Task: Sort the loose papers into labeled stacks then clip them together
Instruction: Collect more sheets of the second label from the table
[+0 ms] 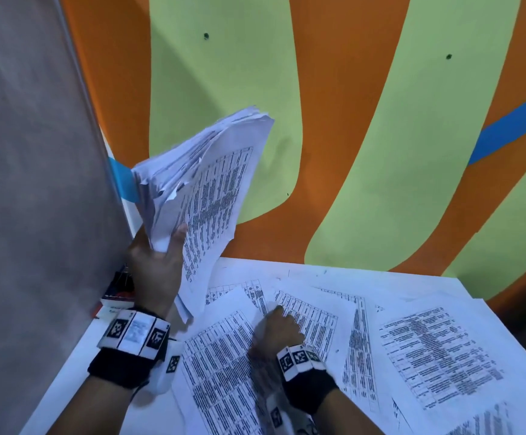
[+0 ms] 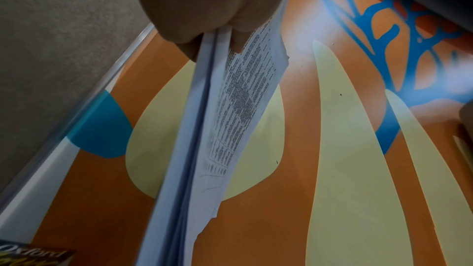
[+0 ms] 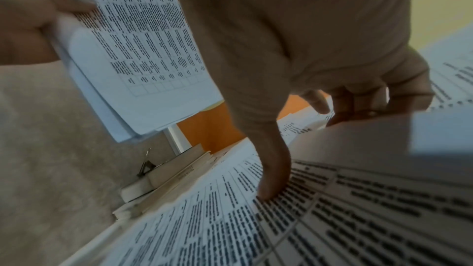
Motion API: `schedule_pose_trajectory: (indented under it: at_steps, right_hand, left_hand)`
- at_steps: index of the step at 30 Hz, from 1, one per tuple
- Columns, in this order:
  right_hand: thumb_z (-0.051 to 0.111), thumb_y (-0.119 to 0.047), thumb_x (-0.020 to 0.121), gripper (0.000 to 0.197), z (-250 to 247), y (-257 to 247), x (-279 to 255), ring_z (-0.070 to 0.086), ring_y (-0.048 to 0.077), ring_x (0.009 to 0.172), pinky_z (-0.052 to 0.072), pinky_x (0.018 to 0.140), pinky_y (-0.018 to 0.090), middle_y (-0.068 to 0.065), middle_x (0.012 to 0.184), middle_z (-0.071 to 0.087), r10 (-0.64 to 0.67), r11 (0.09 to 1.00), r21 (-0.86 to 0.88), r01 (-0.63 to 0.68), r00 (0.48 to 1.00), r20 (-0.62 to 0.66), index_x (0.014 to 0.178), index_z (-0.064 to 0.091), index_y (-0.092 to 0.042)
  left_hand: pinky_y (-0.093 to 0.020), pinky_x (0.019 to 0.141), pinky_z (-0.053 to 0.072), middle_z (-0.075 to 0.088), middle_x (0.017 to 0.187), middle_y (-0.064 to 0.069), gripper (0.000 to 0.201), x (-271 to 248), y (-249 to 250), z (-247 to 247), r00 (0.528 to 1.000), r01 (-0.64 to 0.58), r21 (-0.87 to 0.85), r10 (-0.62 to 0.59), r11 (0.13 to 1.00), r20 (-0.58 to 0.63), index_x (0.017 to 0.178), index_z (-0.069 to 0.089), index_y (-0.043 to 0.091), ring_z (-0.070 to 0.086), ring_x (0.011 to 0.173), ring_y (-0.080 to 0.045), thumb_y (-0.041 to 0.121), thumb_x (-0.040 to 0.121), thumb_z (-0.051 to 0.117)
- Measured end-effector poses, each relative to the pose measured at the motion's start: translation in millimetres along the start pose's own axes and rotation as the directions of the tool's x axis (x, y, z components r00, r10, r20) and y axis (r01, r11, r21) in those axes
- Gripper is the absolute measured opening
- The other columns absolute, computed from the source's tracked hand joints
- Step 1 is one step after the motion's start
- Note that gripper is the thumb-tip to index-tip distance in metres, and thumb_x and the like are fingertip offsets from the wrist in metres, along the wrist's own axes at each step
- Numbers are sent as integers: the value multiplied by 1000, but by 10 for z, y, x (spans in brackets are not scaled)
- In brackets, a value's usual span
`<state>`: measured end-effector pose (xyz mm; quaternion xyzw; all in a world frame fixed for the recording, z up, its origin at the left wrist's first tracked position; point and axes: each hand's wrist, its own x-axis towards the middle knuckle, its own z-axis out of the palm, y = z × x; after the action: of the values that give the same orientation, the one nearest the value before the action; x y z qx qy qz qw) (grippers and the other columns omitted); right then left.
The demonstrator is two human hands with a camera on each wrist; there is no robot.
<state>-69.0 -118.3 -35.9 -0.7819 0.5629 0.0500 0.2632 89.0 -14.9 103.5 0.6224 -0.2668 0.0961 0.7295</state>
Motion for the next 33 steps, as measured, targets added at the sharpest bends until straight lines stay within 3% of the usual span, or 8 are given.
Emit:
schedule_pose_trajectory:
  at_steps: [3,6,11,14,18,20,27,33]
  right_hand:
    - [85,-34,58,85,63,-54,26,50,35,117,46,91,49,18,127,48,49,999,11,-48,994,-98,127,41,-10]
    - [95,-26,13,98,93,-91,18,59,38,79,53,51,52,19,88,55,45,993,114,-25,984,-172,91,40,-8]
    - [84,-43,63,100,45,-42,57,41,34,128,46,97,47,16,138,35,92,996,14,-92,996,-7,137,27,-7]
    - [74,-53,71,89,59,-63,69,38,31,130,43,99,44,13,139,38,129,991,32,-126,986,-105,135,33,-8]
    - [61,-60,79,71,127,8,123,38,33,122,41,95,45,13,128,41,41,996,-71,-61,966,-255,124,48,-7]
    - [56,-55,84,58,147,7,143,40,32,118,42,95,45,12,124,44,44,995,-72,-68,954,-295,118,55,-8]
    - [70,-65,65,97,100,-170,169,34,37,129,37,100,49,19,140,33,128,991,-17,-133,976,-178,137,31,-12]
    - [80,-49,64,86,42,-283,294,49,31,118,45,96,46,14,127,50,234,971,79,-226,967,-103,127,38,-8]
  left_hand:
    - [-6,82,46,66,108,-1,36,11,-14,26,999,-40,24,39,999,28,112,65,2,64,95,-5,20,82,73]
    - [-9,86,46,65,109,2,36,25,-18,45,998,-44,16,43,999,36,113,64,4,63,96,-3,21,82,73]
    - [-11,89,45,64,111,6,35,-13,8,48,997,-67,21,67,997,39,113,64,5,62,98,1,19,82,73]
    - [-4,88,41,57,113,18,37,-49,46,53,995,-81,2,81,997,54,117,61,7,57,97,17,14,83,72]
    - [-17,92,46,63,112,4,34,-46,29,7,994,-88,17,87,996,64,114,64,4,63,99,0,16,83,72]
    - [-12,88,46,63,110,3,33,-33,17,-22,993,-91,25,89,995,73,112,64,2,61,95,11,15,83,72]
    - [-17,88,49,63,109,7,33,27,-33,-89,996,-76,11,75,997,54,112,64,4,62,95,9,14,82,73]
    - [-18,87,50,65,107,6,30,38,-82,-110,997,-38,-13,38,999,60,110,64,17,63,91,10,16,82,73]
